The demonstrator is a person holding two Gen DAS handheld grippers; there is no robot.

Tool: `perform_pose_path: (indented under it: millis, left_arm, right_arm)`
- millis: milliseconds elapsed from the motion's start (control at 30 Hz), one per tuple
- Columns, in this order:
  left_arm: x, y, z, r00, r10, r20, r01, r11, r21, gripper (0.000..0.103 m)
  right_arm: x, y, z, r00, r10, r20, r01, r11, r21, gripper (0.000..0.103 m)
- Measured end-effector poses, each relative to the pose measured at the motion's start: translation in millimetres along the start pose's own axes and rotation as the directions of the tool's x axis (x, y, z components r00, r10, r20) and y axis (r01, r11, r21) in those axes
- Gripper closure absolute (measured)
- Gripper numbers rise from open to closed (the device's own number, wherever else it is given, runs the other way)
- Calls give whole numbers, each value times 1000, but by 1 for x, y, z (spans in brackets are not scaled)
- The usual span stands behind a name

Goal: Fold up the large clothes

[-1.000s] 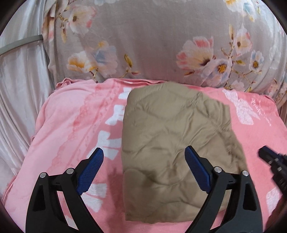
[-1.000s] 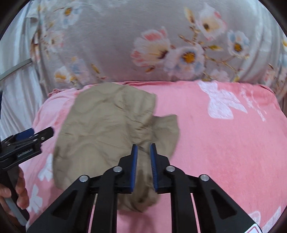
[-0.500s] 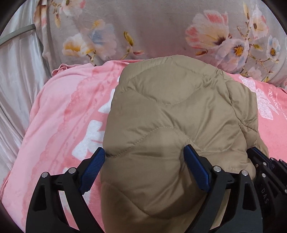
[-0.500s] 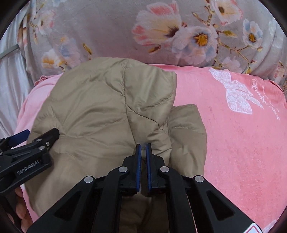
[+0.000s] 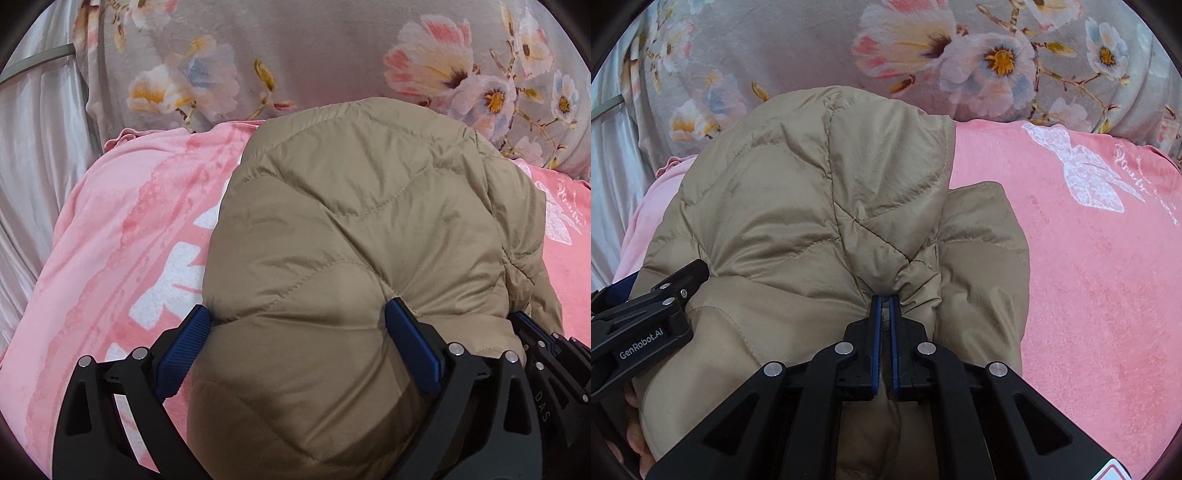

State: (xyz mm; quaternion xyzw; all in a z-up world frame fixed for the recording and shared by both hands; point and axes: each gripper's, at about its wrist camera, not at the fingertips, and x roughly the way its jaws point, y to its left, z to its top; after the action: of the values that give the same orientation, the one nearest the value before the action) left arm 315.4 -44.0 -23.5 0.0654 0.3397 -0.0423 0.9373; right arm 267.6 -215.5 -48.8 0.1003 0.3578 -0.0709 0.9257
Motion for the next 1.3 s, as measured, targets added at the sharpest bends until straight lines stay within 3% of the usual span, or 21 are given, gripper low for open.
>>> perform_pose_path:
  millis: [1100, 1300]
  left_arm:
    - [13, 0, -14, 998, -2, 67, 4, 1000, -27, 6]
    - [5, 7, -18, 993, -51, 109, 58, 997, -59, 6]
  right_arm:
    - [7, -1, 0, 1000, -4, -17, 4, 1000, -7, 101]
    - [2, -2, 0, 1000, -7, 2, 7, 1000, -3, 100]
